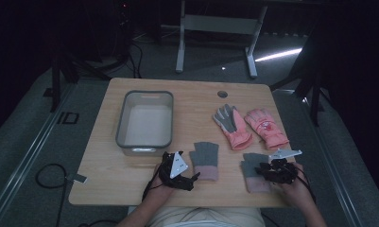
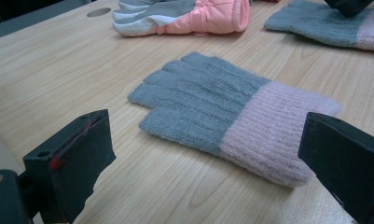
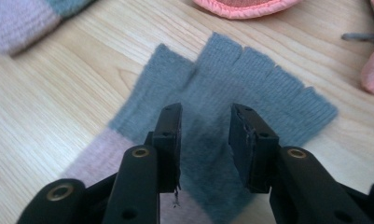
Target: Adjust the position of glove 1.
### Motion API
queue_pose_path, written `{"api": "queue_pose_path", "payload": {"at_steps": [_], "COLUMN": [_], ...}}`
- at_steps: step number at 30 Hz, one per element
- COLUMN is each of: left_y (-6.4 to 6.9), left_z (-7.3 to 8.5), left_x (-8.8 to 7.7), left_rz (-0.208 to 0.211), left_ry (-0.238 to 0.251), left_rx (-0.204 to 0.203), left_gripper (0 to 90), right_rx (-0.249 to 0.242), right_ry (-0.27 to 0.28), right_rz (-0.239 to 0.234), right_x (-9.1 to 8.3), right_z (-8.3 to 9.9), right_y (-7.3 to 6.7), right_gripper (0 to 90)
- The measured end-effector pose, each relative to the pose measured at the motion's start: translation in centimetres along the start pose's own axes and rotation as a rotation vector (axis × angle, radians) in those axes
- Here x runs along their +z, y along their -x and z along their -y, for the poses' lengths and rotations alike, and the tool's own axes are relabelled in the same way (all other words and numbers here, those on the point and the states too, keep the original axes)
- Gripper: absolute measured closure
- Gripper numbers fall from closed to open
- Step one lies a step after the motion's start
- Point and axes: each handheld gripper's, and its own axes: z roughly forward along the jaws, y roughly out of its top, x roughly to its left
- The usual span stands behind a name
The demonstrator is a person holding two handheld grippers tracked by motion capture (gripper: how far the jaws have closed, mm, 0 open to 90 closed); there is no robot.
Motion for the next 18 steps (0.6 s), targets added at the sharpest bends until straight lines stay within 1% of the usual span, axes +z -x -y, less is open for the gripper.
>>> {"api": "queue_pose_path", "payload": {"at_steps": [1,3,4,5,6,8,9,10,11,12,13,14,15,16,17,18], "left_y": [0.0,0.0,0.0,0.0,0.0,0.0,0.0,0.0,0.0,0.0,0.0,0.0,0.0,0.0,-0.1,-0.1], "left_z": [0.0,0.0,0.0,0.0,0.0,0.0,0.0,0.0,0.0,0.0,0.0,0.0,0.0,0.0,0.0,0.0], "left_x": [0.0,0.0,0.0,0.0,0.0,0.0,0.0,0.0,0.0,0.0,0.0,0.0,0.0,0.0,0.0,0.0], "left_rz": [-0.001,-0.001,-0.001,-0.001,-0.001,0.0,0.0,0.0,0.0,0.0,-0.001,-0.001,-0.001,-0.001,-0.001,-0.001], "left_ry": [0.001,0.001,0.002,0.001,0.001,0.0,0.0,0.0,0.0,0.0,0.001,0.001,0.0,0.0,0.0,0.0], "left_rx": [-0.003,-0.005,-0.005,-0.005,-0.003,-0.002,-0.002,-0.002,-0.001,-0.001,-0.001,0.0,-0.001,-0.001,-0.005,-0.005], "left_gripper": [2.6,2.6,2.7,2.6,2.6,2.6,2.6,2.6,2.6,2.7,2.6,2.7,2.7,2.6,2.6,2.6], "right_rx": [0.001,0.009,0.018,0.016,0.01,-0.027,-0.021,-0.009,-0.012,-0.012,-0.013,-0.01,-0.011,-0.011,0.006,0.018], "right_ry": [-0.012,-0.013,-0.023,-0.03,-0.032,-0.022,-0.021,-0.02,-0.02,-0.02,-0.021,-0.024,-0.026,-0.026,-0.03,-0.033], "right_rz": [-0.008,-0.007,-0.011,-0.01,0.001,0.029,0.03,0.029,0.035,0.035,0.048,0.055,0.064,0.064,0.068,0.07], "right_x": [0.0,0.2,0.4,0.6,0.9,1.0,1.0,1.1,1.1,1.1,1.1,1.1,1.1,1.1,1.2,1.2], "right_z": [-0.1,0.0,0.1,0.2,0.3,0.5,0.5,0.5,0.5,0.5,0.5,0.5,0.4,0.4,0.3,0.2], "right_y": [0.2,0.7,0.9,0.9,0.8,0.3,0.3,0.4,0.3,0.3,0.2,0.0,-0.1,-0.1,-0.3,-0.3], "right_gripper": [63.0,61.5,60.8,60.7,60.7,61.0,61.9,63.5,65.7,65.7,72.9,76.3,79.5,79.5,82.7,83.2]}}
